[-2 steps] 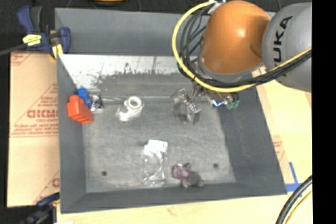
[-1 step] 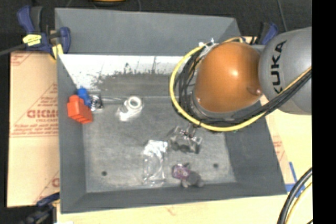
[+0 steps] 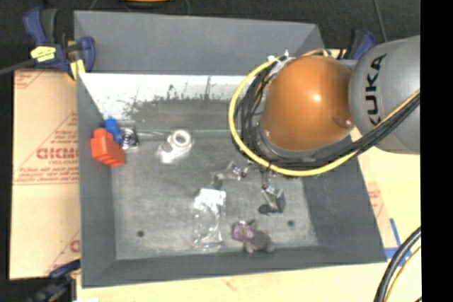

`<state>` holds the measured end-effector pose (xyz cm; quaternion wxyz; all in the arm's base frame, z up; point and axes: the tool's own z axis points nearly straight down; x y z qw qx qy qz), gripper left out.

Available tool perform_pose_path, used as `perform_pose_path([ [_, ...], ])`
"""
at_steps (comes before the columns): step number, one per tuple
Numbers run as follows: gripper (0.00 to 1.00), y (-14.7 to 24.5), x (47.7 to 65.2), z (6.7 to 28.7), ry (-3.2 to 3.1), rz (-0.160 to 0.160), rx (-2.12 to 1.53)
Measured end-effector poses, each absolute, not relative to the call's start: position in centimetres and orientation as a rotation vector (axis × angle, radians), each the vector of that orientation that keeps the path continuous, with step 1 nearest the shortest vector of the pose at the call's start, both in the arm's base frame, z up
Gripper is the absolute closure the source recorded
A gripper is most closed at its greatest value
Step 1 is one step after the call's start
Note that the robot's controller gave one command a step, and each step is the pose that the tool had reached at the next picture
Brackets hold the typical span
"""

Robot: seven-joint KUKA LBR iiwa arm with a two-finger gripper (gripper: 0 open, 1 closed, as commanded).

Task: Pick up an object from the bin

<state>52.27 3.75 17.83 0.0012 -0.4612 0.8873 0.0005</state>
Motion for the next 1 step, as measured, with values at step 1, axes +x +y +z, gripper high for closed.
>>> perform_pose_path([
  [1,0.00,0.06,47.39,8.35,2.673,-0.005,-1.639],
])
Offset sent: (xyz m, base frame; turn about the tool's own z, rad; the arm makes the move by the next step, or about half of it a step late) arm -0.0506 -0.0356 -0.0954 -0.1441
